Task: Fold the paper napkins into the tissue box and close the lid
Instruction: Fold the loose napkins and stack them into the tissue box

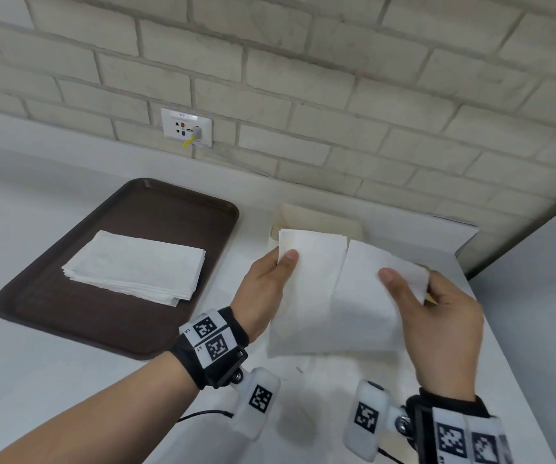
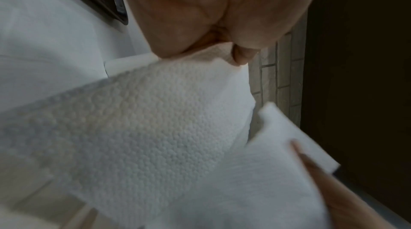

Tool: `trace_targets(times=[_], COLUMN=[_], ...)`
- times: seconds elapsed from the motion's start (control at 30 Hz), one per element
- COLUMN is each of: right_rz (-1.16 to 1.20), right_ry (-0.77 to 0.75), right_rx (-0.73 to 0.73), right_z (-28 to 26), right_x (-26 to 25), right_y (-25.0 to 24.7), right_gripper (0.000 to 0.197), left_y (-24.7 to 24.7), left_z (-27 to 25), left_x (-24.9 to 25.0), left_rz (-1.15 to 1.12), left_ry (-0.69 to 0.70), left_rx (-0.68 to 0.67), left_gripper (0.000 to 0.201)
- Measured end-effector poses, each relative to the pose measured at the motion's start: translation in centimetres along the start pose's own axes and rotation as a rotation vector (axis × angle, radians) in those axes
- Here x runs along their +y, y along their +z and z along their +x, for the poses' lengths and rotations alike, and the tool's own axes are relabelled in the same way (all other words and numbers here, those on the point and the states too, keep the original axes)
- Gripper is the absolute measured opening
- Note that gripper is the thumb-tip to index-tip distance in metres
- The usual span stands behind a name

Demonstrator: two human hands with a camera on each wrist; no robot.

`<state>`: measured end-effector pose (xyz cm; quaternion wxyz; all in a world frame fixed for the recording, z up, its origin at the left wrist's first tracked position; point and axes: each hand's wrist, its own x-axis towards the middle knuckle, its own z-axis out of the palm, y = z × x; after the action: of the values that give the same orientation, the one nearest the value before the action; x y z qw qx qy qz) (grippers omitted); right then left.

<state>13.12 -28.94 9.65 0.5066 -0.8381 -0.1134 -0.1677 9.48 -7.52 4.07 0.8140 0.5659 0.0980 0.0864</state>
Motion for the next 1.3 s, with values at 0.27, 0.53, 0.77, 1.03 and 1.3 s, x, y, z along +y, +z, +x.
trace_targets(times=[0.27, 0.53, 0.77, 1.03, 1.3], right_rz=[0.26, 0.002, 0.252, 0.156, 0.062], right_ry=[0.026, -0.023, 0.271, 0.36, 0.287], right_rx=[-0.19, -0.002, -0.183, -0.571, -0.409], right_z=[-1.3, -1.4, -3.4, -8.9, -9.7], right_x=[-3.7, -1.7, -2.5, 0.3, 0.1], right_y=[3.2, 7.6, 7.9, 8.1, 5.8], right_gripper=[0.008, 0.039, 0.069, 0.024, 0.029], left_y=[0.0, -1.2, -2.9, -3.9, -1.7], left_z=[-0.1, -1.1, -0.3, 1.2, 0.0], left_x=[1.1, 2.4, 2.4, 2.7, 1.3], left_rz=[0.121, -0.022, 0.115, 0.106, 0.113], left_ry=[0.037, -0.117, 0.06, 0.095, 0.147], left_rx=[-0.068, -0.18, -0.203, -0.243, -0.313], left_gripper=[0.027, 0.054, 0.025, 0.027, 0.03])
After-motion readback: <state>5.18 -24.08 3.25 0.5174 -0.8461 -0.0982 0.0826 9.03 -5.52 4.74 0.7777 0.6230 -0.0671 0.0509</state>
